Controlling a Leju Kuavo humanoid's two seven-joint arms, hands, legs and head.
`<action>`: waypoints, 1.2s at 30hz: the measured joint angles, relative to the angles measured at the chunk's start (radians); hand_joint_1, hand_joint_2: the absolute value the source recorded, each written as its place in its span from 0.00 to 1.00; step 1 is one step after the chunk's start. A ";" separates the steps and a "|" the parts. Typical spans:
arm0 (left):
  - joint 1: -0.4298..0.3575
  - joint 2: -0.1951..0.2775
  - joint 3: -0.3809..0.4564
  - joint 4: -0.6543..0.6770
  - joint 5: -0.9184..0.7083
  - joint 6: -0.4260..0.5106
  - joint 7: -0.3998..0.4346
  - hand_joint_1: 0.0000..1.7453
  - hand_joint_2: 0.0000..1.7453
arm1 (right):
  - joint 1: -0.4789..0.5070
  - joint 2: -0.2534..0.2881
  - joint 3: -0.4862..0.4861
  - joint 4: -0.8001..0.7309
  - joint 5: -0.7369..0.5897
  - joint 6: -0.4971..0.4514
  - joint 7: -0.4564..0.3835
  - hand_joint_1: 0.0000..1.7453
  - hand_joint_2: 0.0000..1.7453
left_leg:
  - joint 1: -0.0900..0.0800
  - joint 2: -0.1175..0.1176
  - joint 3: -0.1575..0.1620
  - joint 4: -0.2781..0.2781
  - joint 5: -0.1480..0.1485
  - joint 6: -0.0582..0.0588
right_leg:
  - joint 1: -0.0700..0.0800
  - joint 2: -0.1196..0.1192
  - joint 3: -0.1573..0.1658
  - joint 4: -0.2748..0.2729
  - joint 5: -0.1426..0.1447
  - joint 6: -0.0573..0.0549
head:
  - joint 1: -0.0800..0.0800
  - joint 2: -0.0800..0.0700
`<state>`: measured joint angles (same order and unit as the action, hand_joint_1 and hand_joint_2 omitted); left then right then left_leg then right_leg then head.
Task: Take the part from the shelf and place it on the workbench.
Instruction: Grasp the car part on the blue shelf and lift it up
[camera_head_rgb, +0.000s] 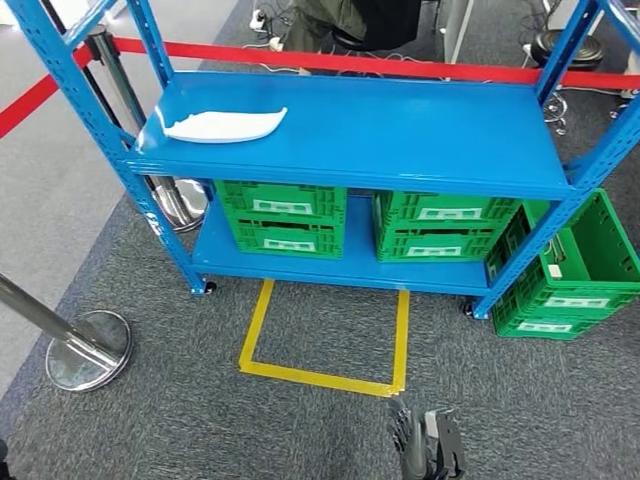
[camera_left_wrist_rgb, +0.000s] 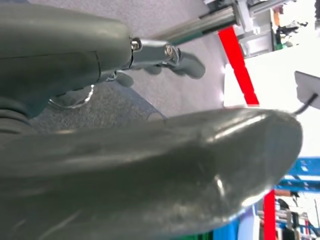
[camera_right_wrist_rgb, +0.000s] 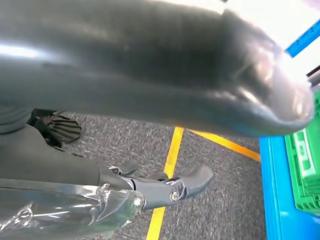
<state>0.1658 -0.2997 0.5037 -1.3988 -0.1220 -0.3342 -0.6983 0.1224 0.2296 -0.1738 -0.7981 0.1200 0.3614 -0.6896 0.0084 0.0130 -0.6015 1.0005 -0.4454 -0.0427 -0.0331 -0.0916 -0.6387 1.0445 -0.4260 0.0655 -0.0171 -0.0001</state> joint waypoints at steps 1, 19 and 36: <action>0.002 -0.001 -0.001 -0.003 0.002 0.004 0.000 0.00 0.00 | 0.000 0.000 0.000 -0.001 0.000 -0.001 0.000 0.00 0.00 | 0.000 -0.003 -0.001 -0.001 0.001 0.008 | -0.003 0.009 -0.003 0.001 -0.001 0.006 | 0.001 0.000; 0.007 -0.003 -0.034 -0.017 0.008 0.020 -0.001 0.00 0.00 | -0.002 0.007 0.000 -0.015 -0.012 0.002 -0.001 0.00 0.00 | -0.007 -0.044 0.005 0.088 -0.099 -0.006 | 0.005 0.102 -0.031 -0.010 0.031 -0.046 | 0.002 0.000; 0.004 0.008 -0.125 0.000 -0.076 0.042 -0.001 0.00 0.00 | -0.045 0.000 -0.009 0.034 -0.023 -0.029 -0.008 0.00 0.00 | -0.003 -0.023 -0.006 0.002 0.002 0.043 | 0.010 0.104 -0.083 0.217 -0.145 -0.016 | 0.002 0.000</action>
<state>0.1696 -0.2918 0.3784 -1.3985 -0.1978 -0.2925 -0.6989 0.0772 0.2298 -0.1832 -0.7642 0.0970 0.3329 -0.6975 0.0050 -0.0104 -0.6078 1.0030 -0.4429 -0.0001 -0.0227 0.0129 -0.7216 1.2612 -0.5715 0.0495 -0.0153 0.0000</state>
